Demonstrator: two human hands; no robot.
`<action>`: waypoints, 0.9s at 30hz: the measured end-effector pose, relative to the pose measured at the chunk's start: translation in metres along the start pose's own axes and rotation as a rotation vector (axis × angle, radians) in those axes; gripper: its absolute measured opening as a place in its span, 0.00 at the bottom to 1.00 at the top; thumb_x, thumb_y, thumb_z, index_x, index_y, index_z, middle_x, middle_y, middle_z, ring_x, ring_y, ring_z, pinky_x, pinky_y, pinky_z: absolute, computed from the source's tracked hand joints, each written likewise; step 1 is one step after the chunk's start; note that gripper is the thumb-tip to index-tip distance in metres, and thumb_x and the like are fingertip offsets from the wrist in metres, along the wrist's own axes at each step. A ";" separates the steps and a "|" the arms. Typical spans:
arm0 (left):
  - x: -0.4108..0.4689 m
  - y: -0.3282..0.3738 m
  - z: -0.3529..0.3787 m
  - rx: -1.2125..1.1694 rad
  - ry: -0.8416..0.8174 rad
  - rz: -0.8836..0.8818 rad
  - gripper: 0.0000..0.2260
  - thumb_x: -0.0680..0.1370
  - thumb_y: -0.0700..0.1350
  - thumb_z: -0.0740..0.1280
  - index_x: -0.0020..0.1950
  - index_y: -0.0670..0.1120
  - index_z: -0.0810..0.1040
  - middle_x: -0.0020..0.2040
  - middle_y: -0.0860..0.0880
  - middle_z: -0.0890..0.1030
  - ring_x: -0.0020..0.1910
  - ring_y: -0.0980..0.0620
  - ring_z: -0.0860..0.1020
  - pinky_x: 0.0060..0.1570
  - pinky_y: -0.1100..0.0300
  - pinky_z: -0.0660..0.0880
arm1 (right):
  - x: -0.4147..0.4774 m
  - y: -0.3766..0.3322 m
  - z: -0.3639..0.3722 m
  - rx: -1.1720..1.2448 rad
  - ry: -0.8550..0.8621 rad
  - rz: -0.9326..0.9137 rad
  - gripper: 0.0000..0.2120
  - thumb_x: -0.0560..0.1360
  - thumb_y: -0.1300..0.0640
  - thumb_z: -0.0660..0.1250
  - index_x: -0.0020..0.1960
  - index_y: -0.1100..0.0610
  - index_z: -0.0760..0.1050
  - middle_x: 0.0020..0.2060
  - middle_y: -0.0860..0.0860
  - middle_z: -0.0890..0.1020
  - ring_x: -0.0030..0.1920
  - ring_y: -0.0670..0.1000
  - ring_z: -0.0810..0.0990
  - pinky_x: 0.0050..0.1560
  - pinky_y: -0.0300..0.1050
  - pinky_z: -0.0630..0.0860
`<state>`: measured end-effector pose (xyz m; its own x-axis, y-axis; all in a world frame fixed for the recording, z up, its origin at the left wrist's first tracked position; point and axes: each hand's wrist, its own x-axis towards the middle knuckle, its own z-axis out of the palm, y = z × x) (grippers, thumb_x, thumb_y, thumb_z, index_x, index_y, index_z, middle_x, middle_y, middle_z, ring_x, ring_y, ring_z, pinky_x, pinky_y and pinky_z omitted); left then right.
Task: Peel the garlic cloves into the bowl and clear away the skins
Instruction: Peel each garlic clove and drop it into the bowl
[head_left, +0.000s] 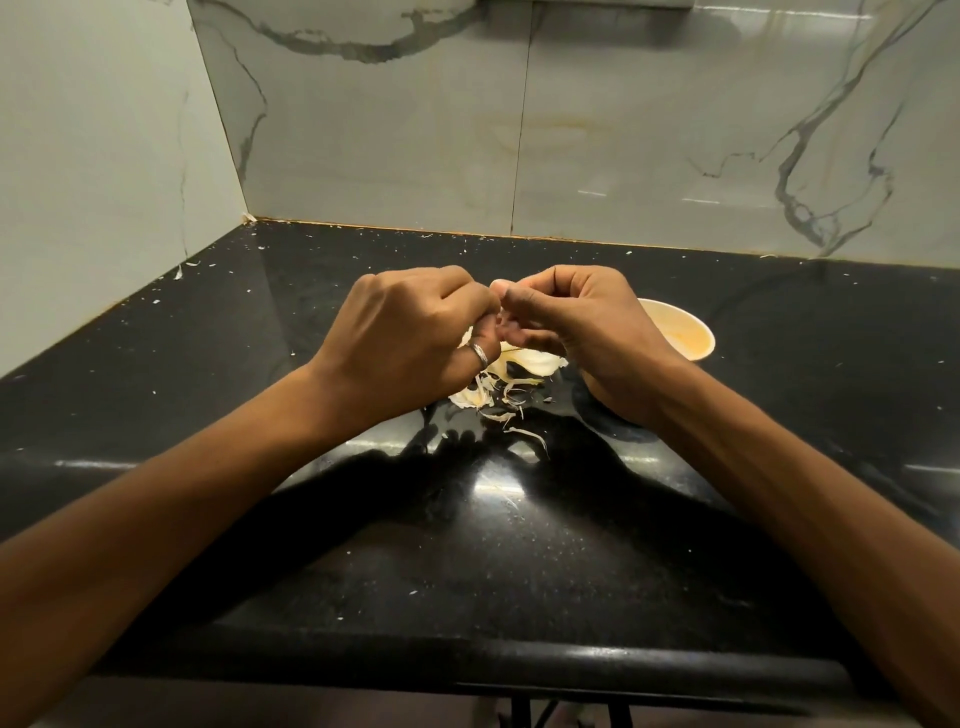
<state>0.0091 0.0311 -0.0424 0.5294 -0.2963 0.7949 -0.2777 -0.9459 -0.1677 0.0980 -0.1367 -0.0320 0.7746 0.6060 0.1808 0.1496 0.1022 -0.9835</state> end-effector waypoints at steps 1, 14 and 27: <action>0.000 0.000 0.001 -0.039 0.018 -0.034 0.08 0.78 0.44 0.66 0.45 0.43 0.83 0.36 0.47 0.81 0.29 0.46 0.77 0.28 0.52 0.75 | 0.000 -0.001 0.000 0.055 -0.014 0.005 0.08 0.76 0.63 0.73 0.51 0.67 0.79 0.40 0.58 0.84 0.40 0.50 0.85 0.42 0.37 0.80; 0.004 0.000 0.005 -0.626 -0.043 -0.626 0.02 0.77 0.43 0.73 0.44 0.48 0.84 0.34 0.50 0.83 0.31 0.51 0.83 0.28 0.54 0.81 | 0.003 0.001 -0.005 0.192 -0.072 -0.027 0.13 0.72 0.69 0.73 0.57 0.65 0.80 0.47 0.60 0.86 0.46 0.53 0.86 0.49 0.42 0.81; 0.005 -0.004 0.002 -0.640 -0.049 -0.605 0.02 0.77 0.44 0.74 0.49 0.47 0.85 0.37 0.55 0.83 0.34 0.58 0.82 0.36 0.58 0.82 | 0.000 0.006 -0.004 -0.431 0.009 -0.424 0.21 0.71 0.62 0.79 0.62 0.60 0.79 0.48 0.52 0.86 0.45 0.45 0.86 0.44 0.40 0.82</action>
<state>0.0148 0.0336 -0.0394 0.7605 0.2125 0.6136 -0.3266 -0.6915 0.6443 0.1017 -0.1393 -0.0375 0.5982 0.5751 0.5580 0.6802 0.0036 -0.7330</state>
